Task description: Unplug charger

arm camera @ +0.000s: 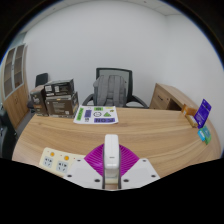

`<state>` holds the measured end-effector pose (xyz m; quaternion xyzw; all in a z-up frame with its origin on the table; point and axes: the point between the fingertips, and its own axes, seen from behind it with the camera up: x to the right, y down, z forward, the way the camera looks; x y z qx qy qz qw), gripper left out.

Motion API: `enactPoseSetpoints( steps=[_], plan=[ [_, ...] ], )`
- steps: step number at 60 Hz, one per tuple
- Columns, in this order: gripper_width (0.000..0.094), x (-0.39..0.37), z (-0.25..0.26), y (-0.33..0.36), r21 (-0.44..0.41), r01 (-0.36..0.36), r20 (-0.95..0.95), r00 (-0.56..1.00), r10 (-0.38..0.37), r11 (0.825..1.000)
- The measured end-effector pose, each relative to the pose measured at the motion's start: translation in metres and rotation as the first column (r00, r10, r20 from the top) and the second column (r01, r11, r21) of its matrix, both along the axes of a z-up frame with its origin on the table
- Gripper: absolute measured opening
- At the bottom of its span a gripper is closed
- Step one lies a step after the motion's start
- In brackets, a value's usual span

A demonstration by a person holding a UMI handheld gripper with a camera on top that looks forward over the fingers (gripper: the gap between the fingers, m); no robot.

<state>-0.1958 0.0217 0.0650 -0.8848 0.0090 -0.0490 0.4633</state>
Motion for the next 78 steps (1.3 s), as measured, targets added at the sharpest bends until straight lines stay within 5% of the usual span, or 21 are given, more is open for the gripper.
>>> enactPoseSetpoints(
  steps=[16, 18, 27, 32, 37, 45, 50, 57, 61, 76, 78],
  plan=[
    [0.0118, -0.004, 0.011, -0.003, 0.035, -0.057, -0.015, 0.998, 0.057, 0.998],
    [0.0119, -0.004, 0.033, -0.001, 0.097, -0.058, -0.027, 0.998, 0.060, 0.994],
    [0.0117, -0.014, 0.204, 0.019, 0.397, -0.134, -0.010, 0.989, 0.150, 0.908],
    [0.0116, 0.000, 0.241, 0.018, 0.437, -0.115, -0.114, 0.977, 0.181, 0.892],
    [0.0121, 0.031, 0.235, 0.019, 0.425, -0.090, -0.152, 0.974, 0.169, 0.901],
    [0.0130, 0.086, 0.132, 0.015, 0.255, -0.035, -0.233, 0.968, 0.097, 0.966],
    [0.0150, 0.115, 0.056, 0.002, 0.127, 0.000, -0.312, 0.949, 0.040, 0.992],
    [0.0180, 0.154, -0.019, -0.016, -0.021, 0.044, -0.352, 0.935, -0.049, 0.999],
    [0.0240, 0.170, -0.028, -0.020, -0.009, 0.076, -0.394, 0.916, -0.073, 0.997],
    [0.0859, 0.235, -0.043, -0.052, -0.082, 0.086, -0.271, 0.957, -0.105, 0.993],
    [0.0870, 0.242, -0.039, -0.057, -0.086, 0.087, -0.245, 0.964, -0.106, 0.992]
  ],
)
